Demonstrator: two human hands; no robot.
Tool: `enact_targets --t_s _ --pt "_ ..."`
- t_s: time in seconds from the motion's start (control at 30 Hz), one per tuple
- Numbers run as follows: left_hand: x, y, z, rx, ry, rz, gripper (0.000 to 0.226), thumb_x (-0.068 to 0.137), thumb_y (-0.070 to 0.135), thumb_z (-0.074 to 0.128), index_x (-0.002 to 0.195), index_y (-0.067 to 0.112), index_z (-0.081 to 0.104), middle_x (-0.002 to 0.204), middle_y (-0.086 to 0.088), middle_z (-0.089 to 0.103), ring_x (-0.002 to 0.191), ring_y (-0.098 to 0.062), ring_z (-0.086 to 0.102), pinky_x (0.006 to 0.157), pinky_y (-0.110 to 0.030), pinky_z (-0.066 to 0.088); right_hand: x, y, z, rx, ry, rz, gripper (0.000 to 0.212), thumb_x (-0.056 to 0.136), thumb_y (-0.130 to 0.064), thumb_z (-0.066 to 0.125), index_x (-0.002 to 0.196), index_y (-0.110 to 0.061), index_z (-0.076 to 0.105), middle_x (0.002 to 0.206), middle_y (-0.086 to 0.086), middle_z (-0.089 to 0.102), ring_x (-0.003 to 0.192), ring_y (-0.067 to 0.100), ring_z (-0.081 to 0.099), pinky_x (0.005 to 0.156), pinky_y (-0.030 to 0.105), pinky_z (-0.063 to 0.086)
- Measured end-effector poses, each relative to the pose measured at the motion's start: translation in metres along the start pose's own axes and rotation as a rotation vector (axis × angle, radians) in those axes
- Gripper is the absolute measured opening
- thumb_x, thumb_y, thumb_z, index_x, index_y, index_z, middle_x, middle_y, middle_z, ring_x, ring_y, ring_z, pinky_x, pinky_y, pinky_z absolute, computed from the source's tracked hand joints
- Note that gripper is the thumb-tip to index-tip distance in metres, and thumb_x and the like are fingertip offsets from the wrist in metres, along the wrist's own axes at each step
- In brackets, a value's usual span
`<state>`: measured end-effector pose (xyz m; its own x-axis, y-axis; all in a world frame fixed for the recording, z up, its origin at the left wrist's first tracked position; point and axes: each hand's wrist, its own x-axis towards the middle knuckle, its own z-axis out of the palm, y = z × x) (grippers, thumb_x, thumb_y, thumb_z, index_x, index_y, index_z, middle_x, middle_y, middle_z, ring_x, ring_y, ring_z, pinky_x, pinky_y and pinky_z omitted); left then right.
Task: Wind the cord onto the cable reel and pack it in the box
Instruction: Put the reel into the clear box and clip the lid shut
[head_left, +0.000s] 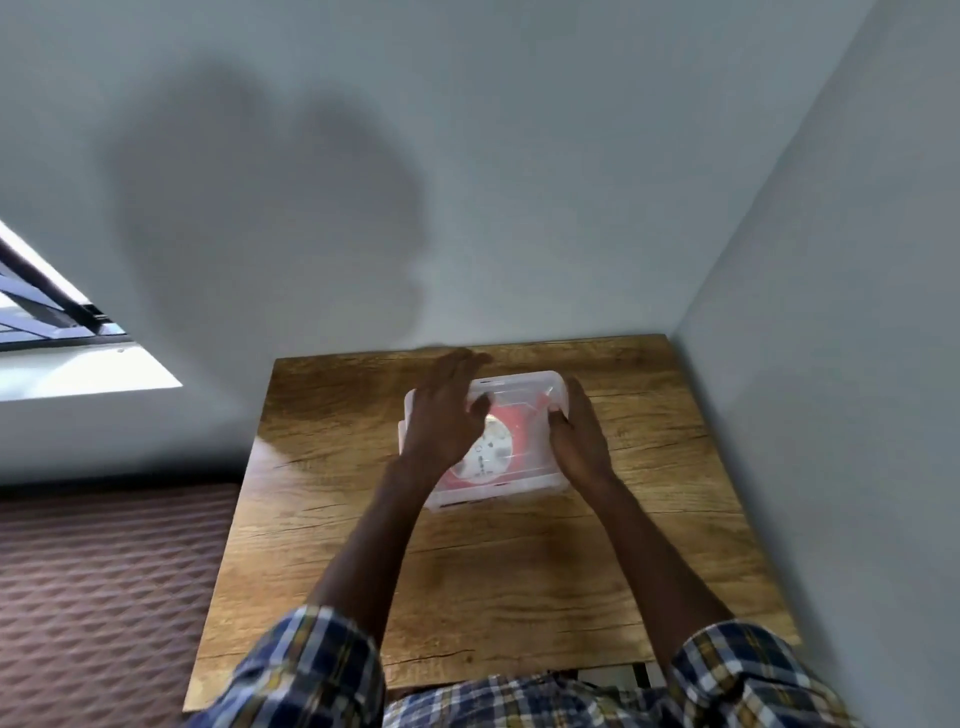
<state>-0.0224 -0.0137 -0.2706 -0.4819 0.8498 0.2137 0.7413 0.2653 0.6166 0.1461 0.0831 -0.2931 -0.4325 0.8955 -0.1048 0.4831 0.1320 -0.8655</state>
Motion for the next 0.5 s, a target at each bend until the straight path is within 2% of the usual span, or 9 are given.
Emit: enact_targets --t_s 0.07,0.1,0.17,0.2,0.3,0.4,0.43,0.5 --pt "0.017 0.016 0.017 0.087 -0.202 0.171 0.065 0.096 0.028 0.077 0.156 0.021 0.051 0.166 -0.01 0.044 0.156 -0.035 0.034 0.127 -0.054 0.023 0.004 -0.003 -0.015 0.211 -0.042 0.226 0.05 0.109 -0.035 0.042 0.157 -0.024 0.032 0.158 0.007 0.041 0.135 0.033 0.05 0.106 0.046 0.048" --pt "0.025 0.022 0.025 0.147 -0.337 0.21 0.074 0.096 0.035 0.076 0.161 0.026 0.043 0.172 -0.007 0.035 0.16 -0.034 0.025 0.128 -0.056 0.018 0.007 -0.001 -0.022 0.254 -0.061 0.318 0.048 0.109 -0.034 0.044 0.154 -0.019 0.039 0.156 0.011 0.045 0.132 0.035 0.054 0.107 0.049 0.048" --pt "0.042 0.028 0.04 0.271 -0.576 0.237 0.088 0.094 0.044 0.077 0.166 0.035 0.027 0.178 -0.001 0.015 0.164 -0.031 0.008 0.129 -0.062 0.009 0.005 0.008 -0.033 0.342 -0.16 0.458 0.043 0.106 -0.037 0.05 0.137 -0.009 0.057 0.136 0.018 0.063 0.118 0.037 0.062 0.104 0.053 0.05" --pt "0.049 0.03 0.046 0.31 -0.662 0.235 0.091 0.093 0.045 0.077 0.166 0.039 0.023 0.18 0.001 0.009 0.164 -0.031 0.003 0.128 -0.065 0.005 0.001 0.014 -0.037 0.403 -0.207 0.52 0.043 0.104 -0.041 0.053 0.13 -0.008 0.062 0.127 0.018 0.068 0.113 0.036 0.065 0.102 0.051 0.052" --pt "0.07 0.038 0.053 0.374 -0.797 0.212 0.096 0.09 0.043 0.083 0.165 0.048 0.023 0.18 0.0 0.002 0.164 -0.035 -0.004 0.124 -0.072 -0.001 -0.007 0.028 -0.045 0.527 -0.217 0.584 0.044 0.093 -0.046 0.068 0.118 -0.011 0.071 0.114 0.015 0.075 0.102 0.032 0.068 0.087 0.041 0.051" --pt "0.084 0.047 0.057 0.44 -0.88 0.224 0.1 0.088 0.04 0.086 0.166 0.043 0.024 0.18 -0.004 0.005 0.164 -0.037 -0.001 0.125 -0.072 0.002 -0.007 0.036 -0.047 0.608 -0.197 0.595 0.047 0.082 -0.042 0.081 0.114 -0.009 0.073 0.11 0.015 0.077 0.103 0.033 0.07 0.092 0.045 0.053" --pt "0.088 0.05 0.057 0.463 -0.898 0.232 0.101 0.087 0.039 0.087 0.166 0.041 0.024 0.179 -0.005 0.007 0.164 -0.037 0.001 0.126 -0.071 0.005 -0.006 0.037 -0.047 0.629 -0.174 0.601 0.049 0.078 -0.039 0.085 0.114 -0.007 0.073 0.108 0.014 0.078 0.102 0.033 0.072 0.093 0.045 0.055" --pt "0.094 0.055 0.06 0.476 -0.929 0.245 0.102 0.085 0.035 0.089 0.165 0.039 0.026 0.177 -0.007 0.017 0.162 -0.038 0.015 0.127 -0.067 0.02 -0.004 0.038 -0.047 0.607 -0.079 0.564 0.047 0.073 -0.031 0.09 0.11 -0.007 0.075 0.101 0.011 0.079 0.093 0.028 0.075 0.081 0.039 0.061"
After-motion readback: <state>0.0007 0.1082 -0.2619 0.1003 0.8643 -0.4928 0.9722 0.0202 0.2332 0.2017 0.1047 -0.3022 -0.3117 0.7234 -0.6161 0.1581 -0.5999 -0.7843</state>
